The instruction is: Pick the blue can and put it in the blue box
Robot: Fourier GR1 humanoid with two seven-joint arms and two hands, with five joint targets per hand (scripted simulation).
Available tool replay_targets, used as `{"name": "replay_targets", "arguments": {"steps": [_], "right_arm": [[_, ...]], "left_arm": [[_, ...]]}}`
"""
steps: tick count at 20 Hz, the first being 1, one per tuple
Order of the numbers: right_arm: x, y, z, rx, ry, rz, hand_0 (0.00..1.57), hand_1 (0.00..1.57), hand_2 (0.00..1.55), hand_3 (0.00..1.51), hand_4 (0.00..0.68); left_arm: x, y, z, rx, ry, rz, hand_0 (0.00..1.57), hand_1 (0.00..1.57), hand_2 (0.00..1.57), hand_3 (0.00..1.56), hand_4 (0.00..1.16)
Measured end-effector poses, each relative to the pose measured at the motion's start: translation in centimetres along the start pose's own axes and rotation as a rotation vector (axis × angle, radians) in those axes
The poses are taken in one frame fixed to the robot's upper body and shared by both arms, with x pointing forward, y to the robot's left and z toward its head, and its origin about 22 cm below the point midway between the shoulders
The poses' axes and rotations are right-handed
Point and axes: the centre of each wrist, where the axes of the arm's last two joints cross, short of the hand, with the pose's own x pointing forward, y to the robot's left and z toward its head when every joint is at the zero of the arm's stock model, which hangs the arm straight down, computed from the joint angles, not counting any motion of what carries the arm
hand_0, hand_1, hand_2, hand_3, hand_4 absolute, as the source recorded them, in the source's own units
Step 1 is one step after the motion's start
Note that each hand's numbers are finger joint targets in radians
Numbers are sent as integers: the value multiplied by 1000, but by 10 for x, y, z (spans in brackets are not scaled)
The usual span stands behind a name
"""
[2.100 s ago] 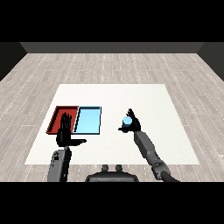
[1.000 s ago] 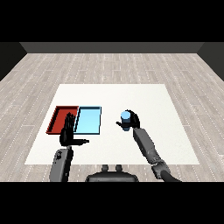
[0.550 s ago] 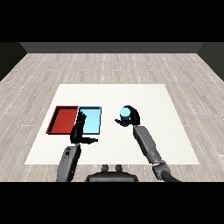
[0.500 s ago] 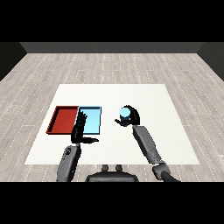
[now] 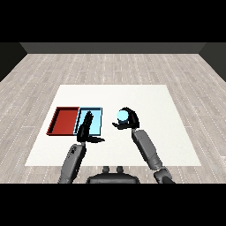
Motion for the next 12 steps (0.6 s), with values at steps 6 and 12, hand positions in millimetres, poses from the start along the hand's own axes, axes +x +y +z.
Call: {"name": "replay_targets", "arguments": {"steps": [6,12], "right_arm": [[7,11,2,10,-20,1,1426,1426,1442,1408,669],[7,14,-3,33,-25,-3,1416,1416,1448,1415,658]], "left_arm": [[-11,-20,-13,-32,14,-12,0,0,0,0,0],[-15,-41,-23,-43,48,-16,0,0,0,0,0]]}}
